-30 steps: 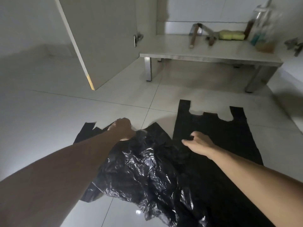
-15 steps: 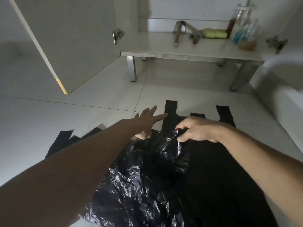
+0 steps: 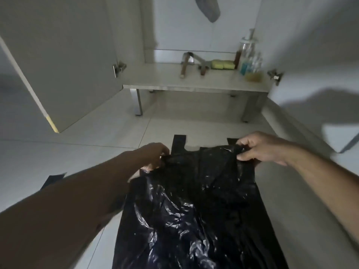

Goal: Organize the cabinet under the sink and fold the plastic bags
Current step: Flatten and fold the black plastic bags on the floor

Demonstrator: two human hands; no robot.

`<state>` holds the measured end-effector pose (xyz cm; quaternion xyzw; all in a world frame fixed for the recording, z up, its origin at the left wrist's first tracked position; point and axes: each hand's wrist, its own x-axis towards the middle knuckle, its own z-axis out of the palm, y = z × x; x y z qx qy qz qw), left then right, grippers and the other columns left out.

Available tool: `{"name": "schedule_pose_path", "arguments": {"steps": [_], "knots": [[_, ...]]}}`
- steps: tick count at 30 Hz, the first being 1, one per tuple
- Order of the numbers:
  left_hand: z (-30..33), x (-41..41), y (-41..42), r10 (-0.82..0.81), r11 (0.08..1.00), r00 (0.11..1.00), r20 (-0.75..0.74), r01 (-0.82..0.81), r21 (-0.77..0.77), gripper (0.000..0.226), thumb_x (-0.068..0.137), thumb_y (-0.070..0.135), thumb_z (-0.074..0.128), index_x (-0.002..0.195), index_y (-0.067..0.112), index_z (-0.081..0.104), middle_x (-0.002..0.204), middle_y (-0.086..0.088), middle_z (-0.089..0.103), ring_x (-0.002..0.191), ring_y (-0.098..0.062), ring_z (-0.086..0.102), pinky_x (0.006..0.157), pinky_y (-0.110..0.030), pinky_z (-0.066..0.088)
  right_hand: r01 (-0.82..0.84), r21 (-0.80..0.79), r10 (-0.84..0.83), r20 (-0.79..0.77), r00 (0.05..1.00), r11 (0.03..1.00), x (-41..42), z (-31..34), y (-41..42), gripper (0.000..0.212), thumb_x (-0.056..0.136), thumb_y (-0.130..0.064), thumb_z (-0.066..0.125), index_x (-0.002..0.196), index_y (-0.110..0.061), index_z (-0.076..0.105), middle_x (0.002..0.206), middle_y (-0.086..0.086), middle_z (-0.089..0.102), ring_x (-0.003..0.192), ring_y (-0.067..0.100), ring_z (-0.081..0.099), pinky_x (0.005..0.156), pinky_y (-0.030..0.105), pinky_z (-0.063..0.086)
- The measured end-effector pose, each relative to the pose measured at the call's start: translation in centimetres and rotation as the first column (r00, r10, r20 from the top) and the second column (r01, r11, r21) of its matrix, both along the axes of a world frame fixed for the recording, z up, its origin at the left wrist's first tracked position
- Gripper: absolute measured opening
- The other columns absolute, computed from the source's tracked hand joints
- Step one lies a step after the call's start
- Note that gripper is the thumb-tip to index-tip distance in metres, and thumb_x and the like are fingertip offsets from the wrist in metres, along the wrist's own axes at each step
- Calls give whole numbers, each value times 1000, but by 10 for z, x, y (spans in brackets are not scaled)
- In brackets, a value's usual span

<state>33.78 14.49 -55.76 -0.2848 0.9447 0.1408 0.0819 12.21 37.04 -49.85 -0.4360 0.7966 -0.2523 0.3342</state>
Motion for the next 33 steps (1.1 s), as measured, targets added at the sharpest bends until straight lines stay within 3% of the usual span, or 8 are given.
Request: {"name": "schedule_pose_path", "arguments": {"steps": [4, 9, 13, 18, 21, 25, 28, 33], "knots": [[44, -7, -15, 96, 981, 953, -288, -140, -136, 15, 88, 14, 66, 103, 13, 67, 111, -9, 62, 101, -26, 58, 81, -31, 45, 166, -71, -180, -343, 922, 984, -47, 11, -7, 24, 78, -7, 78, 101, -11, 71, 95, 3, 68, 92, 22, 65, 71, 23, 44], [129, -46, -21, 168, 932, 720, -673, -339, -131, 14, 88, 15, 60, 99, 15, 69, 105, -15, 66, 99, -35, 61, 87, -46, 50, 223, -486, -486, -524, 700, 845, -80, 79, -17, 29, 76, -13, 80, 104, -7, 73, 107, 10, 70, 105, 25, 63, 84, 21, 41], [192, -48, -1, -82, 879, 460, -884, -385, -282, 17, 85, 10, 57, 91, 15, 72, 94, -8, 69, 86, -25, 63, 71, -30, 49, 33, -813, -700, -479, 529, 582, -89, 135, -4, 21, 76, -16, 74, 93, -4, 75, 92, 12, 72, 91, 29, 67, 77, 28, 48], [189, -17, 31, -352, 824, 300, -887, -350, -446, 15, 80, 9, 59, 89, 8, 71, 88, -11, 67, 88, -28, 59, 74, -27, 40, -193, -888, -794, -459, 398, 417, -68, 127, 51, 16, 80, -17, 65, 87, -4, 72, 92, 12, 72, 86, 27, 65, 76, 26, 44], [134, 10, 61, -380, 877, 346, -858, -160, -453, 8, 82, 8, 64, 87, 6, 70, 86, -11, 65, 86, -24, 55, 80, -20, 36, -213, -825, -742, -565, 360, 524, -41, 68, 95, 21, 81, -20, 59, 83, -2, 70, 85, 14, 71, 82, 29, 60, 73, 33, 41], [45, 39, 95, -419, 901, 471, -776, 112, -419, 8, 81, 14, 61, 86, 13, 68, 88, 1, 62, 83, -18, 55, 74, -33, 47, -27, -702, -633, -657, 409, 711, -21, -33, 148, 17, 72, -20, 62, 80, -6, 69, 80, 10, 68, 75, 32, 61, 66, 37, 45], [-17, 57, 117, -438, 898, 603, -667, 255, -358, 18, 73, 10, 67, 85, 24, 63, 86, 7, 59, 82, -12, 55, 71, -28, 47, 123, -525, -511, -704, 493, 842, -5, -106, 173, 31, 55, 0, 83, 73, -16, 65, 75, -3, 61, 68, 26, 61, 52, 29, 44], [-102, 74, 132, -410, 908, 802, -435, 313, -279, 22, 54, 17, 71, 69, 30, 64, 73, 17, 56, 76, -2, 46, 58, -17, 41, 39, -267, -235, -757, 610, 963, 14, -183, 182, 43, 43, 4, 86, 72, -22, 67, 84, -11, 63, 74, 15, 64, 44, 19, 46]]}}
